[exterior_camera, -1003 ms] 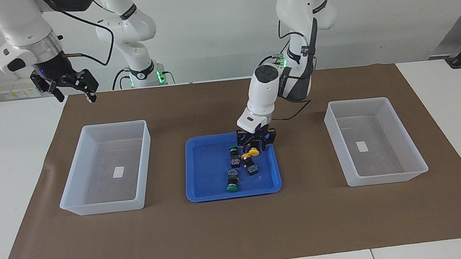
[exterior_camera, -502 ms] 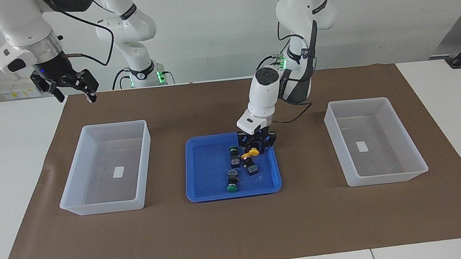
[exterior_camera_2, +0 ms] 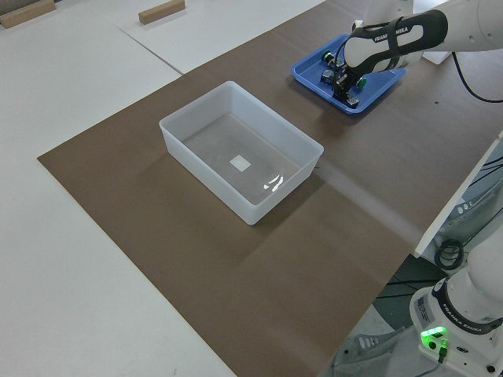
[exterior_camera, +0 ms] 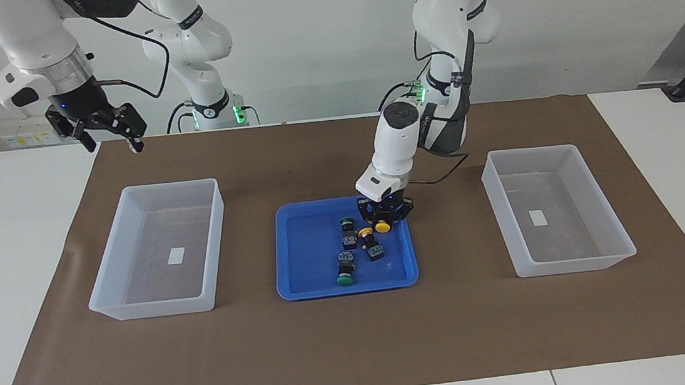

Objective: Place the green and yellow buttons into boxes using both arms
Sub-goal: 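Close the left gripper on the yellow-capped button, then carry the yellow button to the box while the right gripper reaches the tray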

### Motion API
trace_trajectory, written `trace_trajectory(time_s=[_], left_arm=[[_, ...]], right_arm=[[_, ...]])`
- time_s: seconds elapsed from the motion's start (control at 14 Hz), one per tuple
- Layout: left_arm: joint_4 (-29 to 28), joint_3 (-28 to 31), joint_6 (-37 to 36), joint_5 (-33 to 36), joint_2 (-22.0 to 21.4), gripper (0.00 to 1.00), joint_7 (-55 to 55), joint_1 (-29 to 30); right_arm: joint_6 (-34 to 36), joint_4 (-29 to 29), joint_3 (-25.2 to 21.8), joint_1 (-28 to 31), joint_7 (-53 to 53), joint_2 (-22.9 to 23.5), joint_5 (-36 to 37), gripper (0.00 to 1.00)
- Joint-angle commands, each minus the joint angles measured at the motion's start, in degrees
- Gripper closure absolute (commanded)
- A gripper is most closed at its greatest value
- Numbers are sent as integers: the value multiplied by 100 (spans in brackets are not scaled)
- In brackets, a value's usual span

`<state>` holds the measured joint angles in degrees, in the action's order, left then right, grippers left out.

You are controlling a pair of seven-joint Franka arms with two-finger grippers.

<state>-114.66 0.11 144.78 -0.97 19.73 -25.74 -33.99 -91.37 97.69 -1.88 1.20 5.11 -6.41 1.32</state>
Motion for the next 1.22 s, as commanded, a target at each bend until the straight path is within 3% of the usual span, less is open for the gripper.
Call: trace_trajectory(time_s=[0.0, 0.36, 0.72, 0.93, 1.15], left_arm=[[346, -2, -476, -35, -13, 89, 130, 59], [1136, -19, -1328, -218, -101, 89, 139, 348], [2358, -28, -2830, -456, -154, 88, 428, 1147], [2781, -28, -3464, -632, -154, 88, 1156, 1867], [2695, 24, -3632, -711, -250, 88, 1973, 2509]], right_arm=[[-145, 198, 21, 29, 25, -150, -45, 0], [-416, 172, 56, -155, 86, -71, -323, 0], [-1425, 154, 65, -831, 561, 350, -458, 0], [-2190, 119, 65, -1392, 1243, 877, -458, 0], [-3051, 93, 65, -1815, 1992, 1430, -440, 0]])
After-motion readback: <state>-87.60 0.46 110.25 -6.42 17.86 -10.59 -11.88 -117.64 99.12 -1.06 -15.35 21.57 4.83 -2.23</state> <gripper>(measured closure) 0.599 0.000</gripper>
